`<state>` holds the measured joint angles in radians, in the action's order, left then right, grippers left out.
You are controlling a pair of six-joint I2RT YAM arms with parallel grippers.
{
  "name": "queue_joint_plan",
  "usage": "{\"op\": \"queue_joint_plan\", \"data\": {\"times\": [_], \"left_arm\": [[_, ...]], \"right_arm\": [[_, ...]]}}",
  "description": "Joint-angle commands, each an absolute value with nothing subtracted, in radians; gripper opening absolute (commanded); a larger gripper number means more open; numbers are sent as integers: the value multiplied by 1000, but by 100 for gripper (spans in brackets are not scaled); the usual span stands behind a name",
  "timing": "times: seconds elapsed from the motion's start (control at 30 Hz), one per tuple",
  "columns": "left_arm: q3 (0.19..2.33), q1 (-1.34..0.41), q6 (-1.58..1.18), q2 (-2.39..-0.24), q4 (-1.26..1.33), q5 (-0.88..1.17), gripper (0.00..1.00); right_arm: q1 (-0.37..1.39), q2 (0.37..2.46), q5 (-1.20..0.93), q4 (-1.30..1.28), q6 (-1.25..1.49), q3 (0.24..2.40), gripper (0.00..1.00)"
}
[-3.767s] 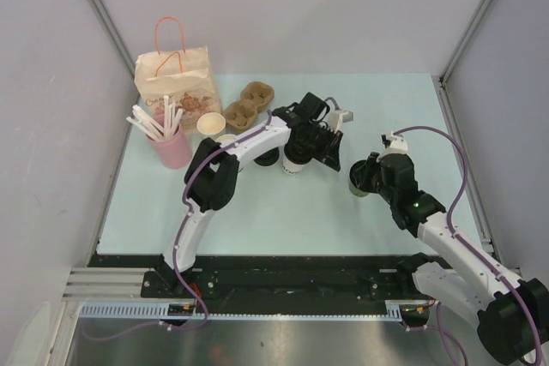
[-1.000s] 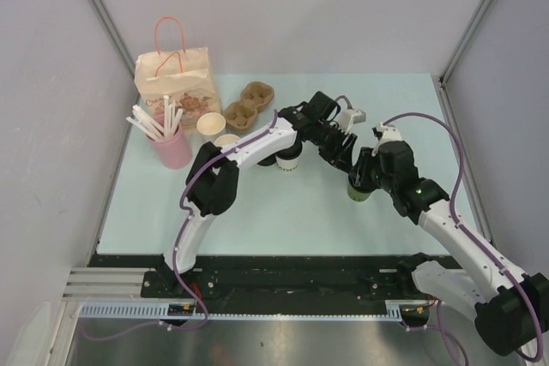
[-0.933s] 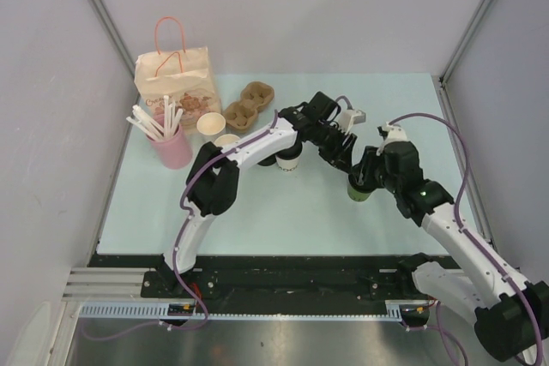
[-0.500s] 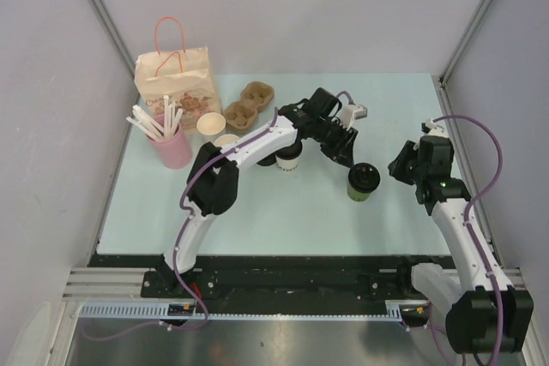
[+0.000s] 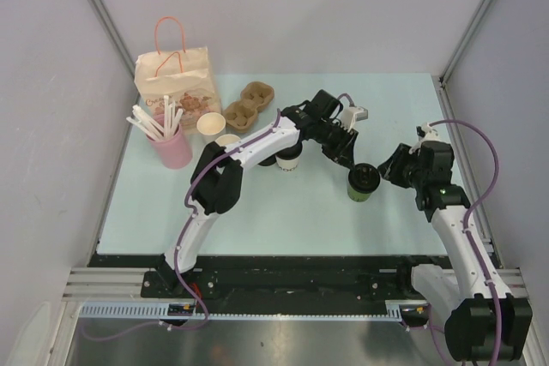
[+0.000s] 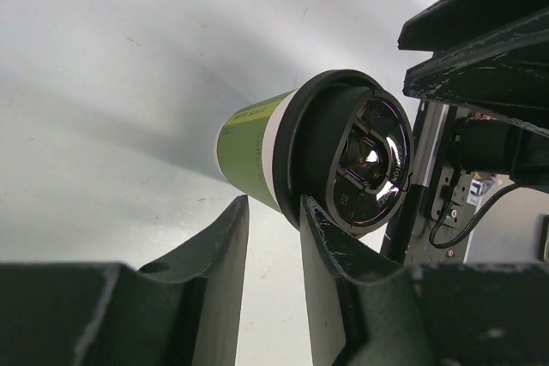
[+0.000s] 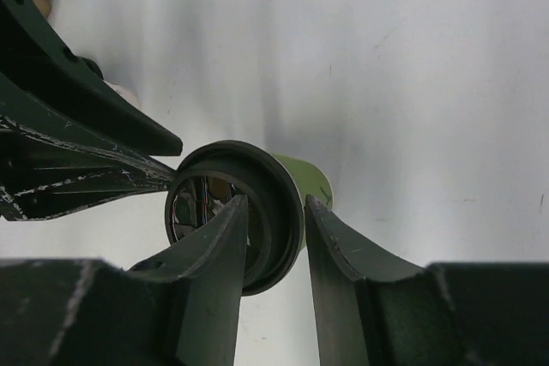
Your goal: Pack the takeout coffee
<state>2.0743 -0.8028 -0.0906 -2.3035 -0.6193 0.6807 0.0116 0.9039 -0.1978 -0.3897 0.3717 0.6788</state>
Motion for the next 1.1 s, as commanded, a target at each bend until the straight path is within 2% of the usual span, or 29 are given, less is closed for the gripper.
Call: {"op": "queue_joint_plan", "data": {"times": [0.0, 0.23, 0.37, 0.47, 0.7, 1.07], "left_arm": [[2102, -808, -100, -2306, -620, 706, 35], [2082, -808, -100, -2299, -620, 710, 35], [2074, -810, -104, -2306, -621, 707, 34], [2053, -813, -107, -2313, -621, 706, 30], [2020, -815, -115, -2345, -621, 696, 11], [1907, -815, -97, -2355, -621, 658, 4]], "right_arm": [[37, 890, -204, -353, 348, 660, 37], [110, 919, -146, -347, 347, 641, 33], [118, 931, -120, -350, 351, 629, 23], [117, 936, -106, -351, 364, 604, 20], [114, 934, -92, -356, 390, 554, 13], [117, 910, -97, -356, 419, 486, 4]]}}
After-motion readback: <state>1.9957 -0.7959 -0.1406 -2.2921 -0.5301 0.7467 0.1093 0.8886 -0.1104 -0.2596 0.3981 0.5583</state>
